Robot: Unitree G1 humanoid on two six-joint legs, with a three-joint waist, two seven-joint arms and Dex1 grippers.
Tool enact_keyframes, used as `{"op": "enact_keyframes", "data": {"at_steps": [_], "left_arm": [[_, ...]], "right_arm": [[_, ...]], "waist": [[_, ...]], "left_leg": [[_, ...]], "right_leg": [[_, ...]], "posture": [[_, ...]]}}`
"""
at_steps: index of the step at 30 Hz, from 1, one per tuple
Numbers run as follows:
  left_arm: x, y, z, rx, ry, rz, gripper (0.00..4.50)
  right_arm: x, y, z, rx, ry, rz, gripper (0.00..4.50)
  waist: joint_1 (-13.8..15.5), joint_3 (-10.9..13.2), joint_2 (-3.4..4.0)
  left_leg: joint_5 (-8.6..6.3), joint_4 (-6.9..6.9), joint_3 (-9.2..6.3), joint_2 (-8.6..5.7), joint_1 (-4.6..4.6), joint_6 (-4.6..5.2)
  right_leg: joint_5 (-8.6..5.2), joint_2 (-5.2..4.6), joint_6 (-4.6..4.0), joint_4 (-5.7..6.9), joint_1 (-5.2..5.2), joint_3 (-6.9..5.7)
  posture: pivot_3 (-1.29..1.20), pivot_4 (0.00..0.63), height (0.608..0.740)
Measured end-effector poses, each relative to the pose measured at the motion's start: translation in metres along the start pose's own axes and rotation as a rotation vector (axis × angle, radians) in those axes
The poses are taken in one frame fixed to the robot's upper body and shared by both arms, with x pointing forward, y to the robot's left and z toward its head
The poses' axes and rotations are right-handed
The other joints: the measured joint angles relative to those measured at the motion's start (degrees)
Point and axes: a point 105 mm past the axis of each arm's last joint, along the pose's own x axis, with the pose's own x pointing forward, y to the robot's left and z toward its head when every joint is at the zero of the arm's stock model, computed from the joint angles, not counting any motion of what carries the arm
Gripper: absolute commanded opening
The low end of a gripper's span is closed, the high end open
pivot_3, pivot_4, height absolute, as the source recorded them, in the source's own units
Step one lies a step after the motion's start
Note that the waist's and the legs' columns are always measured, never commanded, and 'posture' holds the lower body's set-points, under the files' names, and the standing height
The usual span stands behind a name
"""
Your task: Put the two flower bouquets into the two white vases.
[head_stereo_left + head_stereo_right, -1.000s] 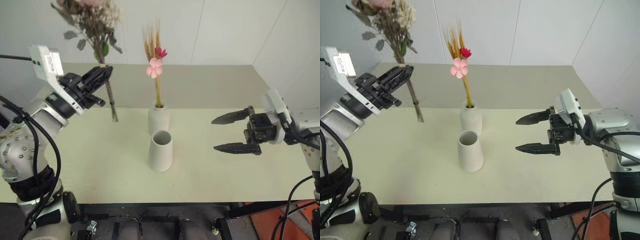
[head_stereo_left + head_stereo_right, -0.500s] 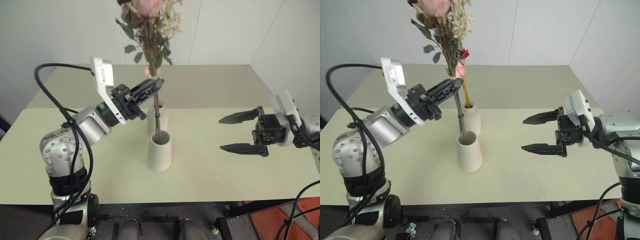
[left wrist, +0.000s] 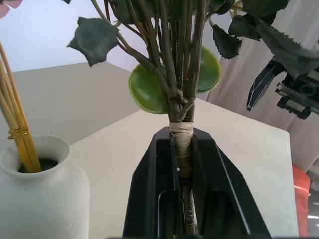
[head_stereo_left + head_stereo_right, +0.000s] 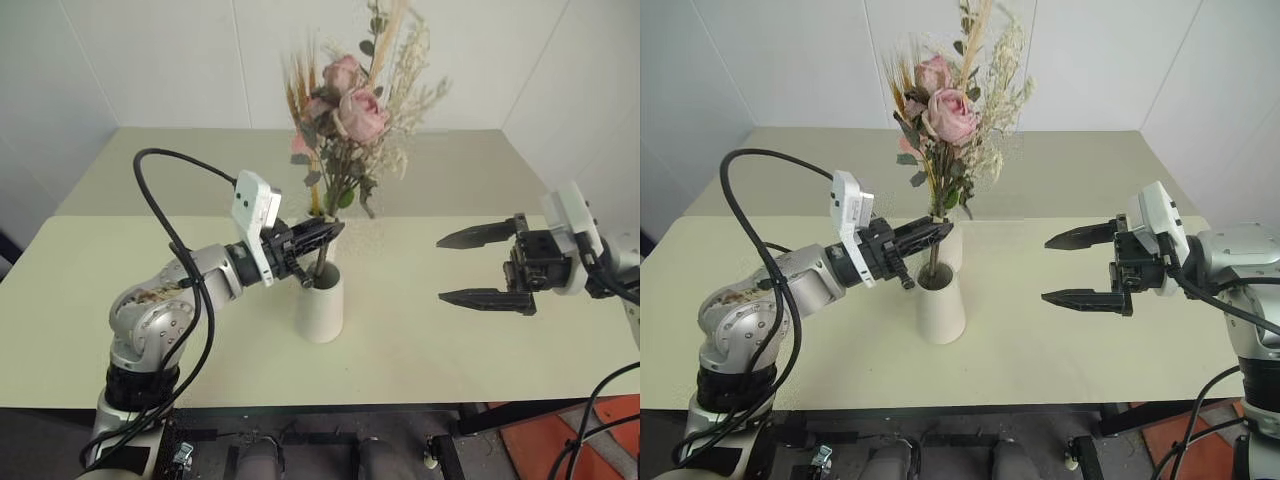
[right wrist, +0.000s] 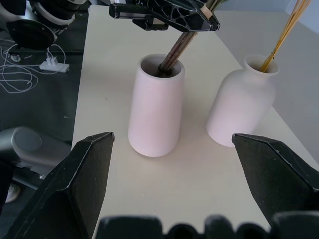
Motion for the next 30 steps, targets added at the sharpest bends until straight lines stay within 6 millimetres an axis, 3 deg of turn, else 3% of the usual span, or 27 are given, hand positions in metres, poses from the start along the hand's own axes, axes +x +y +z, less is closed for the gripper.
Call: {"op": "enact_keyframes", "data": {"at_steps": [6, 10, 22, 30], "left_arm": [[-0.023, -0.002, -0.004, 0.017, 0.023, 0.001, 3.17], [-0.051, -0.001, -0.010, 0.048, 0.086, 0.018, 4.43], [-0.111, 0.010, -0.019, 0.091, 0.217, 0.088, 4.47], [-0.162, 0.032, -0.001, 0.229, 0.299, 0.104, 4.47]], "right_arm": [[0.000, -0.001, -0.001, 0.003, 0.000, -0.011, 4.50], [0.000, -0.001, -0.001, 0.006, 0.001, -0.018, 4.50], [-0.002, -0.002, -0.004, 0.017, 0.002, -0.024, 4.50], [-0.008, 0.000, -0.012, 0.051, 0.021, -0.042, 4.50]], "waist": [[-0.18, 0.00, 0.00], [-0.12, 0.00, 0.01], [-0.16, -0.01, 0.02], [0.14, 0.00, 0.03]], "left_leg": [[0.00, -0.01, 0.00, 0.02, 0.01, 0.00], [0.00, -0.01, 0.01, 0.02, 0.02, 0.00], [0.00, -0.05, 0.10, 0.06, 0.03, 0.00], [0.00, -0.05, 0.20, 0.10, 0.04, 0.00]], "right_leg": [[0.00, 0.01, 0.00, 0.01, -0.03, 0.01], [-0.01, 0.00, 0.00, 0.01, -0.02, 0.01], [-0.12, 0.00, 0.08, -0.01, -0.09, 0.02], [-0.25, -0.02, 0.08, -0.04, -0.13, 0.04]], "posture": [[0.00, 0.150, 0.740], [0.00, 0.150, 0.740], [0.00, 0.150, 0.740], [0.00, 0.150, 0.740]]}}
